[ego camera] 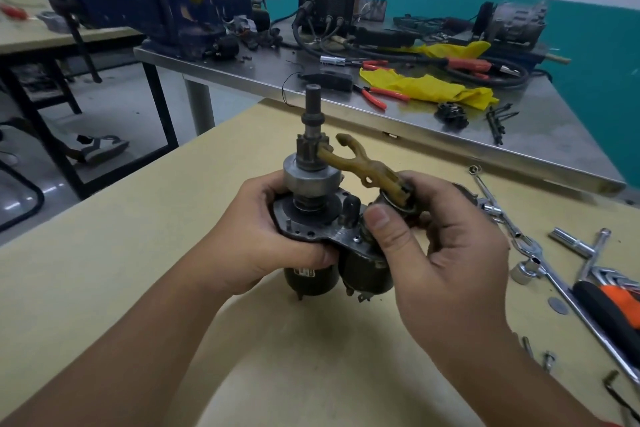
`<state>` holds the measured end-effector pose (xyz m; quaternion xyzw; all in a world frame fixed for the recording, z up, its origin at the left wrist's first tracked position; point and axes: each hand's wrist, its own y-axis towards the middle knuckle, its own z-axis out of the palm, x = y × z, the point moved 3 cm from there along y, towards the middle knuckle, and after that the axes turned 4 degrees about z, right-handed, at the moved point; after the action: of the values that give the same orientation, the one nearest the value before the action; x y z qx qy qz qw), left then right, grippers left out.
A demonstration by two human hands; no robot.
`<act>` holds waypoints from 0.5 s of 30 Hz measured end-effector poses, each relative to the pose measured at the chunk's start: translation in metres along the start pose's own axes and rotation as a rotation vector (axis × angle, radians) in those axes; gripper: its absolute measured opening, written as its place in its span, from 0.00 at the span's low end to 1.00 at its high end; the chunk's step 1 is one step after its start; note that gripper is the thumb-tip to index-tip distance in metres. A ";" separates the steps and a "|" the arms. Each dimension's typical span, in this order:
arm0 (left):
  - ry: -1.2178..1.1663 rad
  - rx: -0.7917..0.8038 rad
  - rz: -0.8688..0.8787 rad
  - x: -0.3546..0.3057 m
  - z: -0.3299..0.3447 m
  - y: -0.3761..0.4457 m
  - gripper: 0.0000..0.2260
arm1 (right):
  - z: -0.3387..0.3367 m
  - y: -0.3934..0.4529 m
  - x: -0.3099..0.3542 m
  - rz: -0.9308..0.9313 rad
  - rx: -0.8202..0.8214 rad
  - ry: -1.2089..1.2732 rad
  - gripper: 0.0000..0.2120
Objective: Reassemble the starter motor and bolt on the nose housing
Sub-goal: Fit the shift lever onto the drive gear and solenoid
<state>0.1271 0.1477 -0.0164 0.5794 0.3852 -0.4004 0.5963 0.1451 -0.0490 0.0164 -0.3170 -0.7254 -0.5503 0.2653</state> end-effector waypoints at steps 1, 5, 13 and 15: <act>0.005 0.003 0.001 0.001 0.000 0.000 0.27 | 0.001 -0.001 -0.001 -0.020 -0.003 -0.012 0.09; -0.075 0.097 -0.014 -0.005 -0.002 0.001 0.27 | 0.013 -0.007 -0.005 -0.029 -0.069 0.048 0.09; -0.093 -0.037 0.122 -0.022 -0.012 0.006 0.26 | 0.017 -0.009 -0.013 -0.039 -0.094 0.105 0.13; -0.129 -0.050 0.126 -0.024 -0.008 0.006 0.25 | 0.018 -0.010 -0.014 -0.047 -0.083 0.112 0.13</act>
<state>0.1233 0.1565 0.0071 0.5604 0.3184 -0.3888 0.6584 0.1459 -0.0361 -0.0043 -0.2794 -0.6932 -0.6029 0.2791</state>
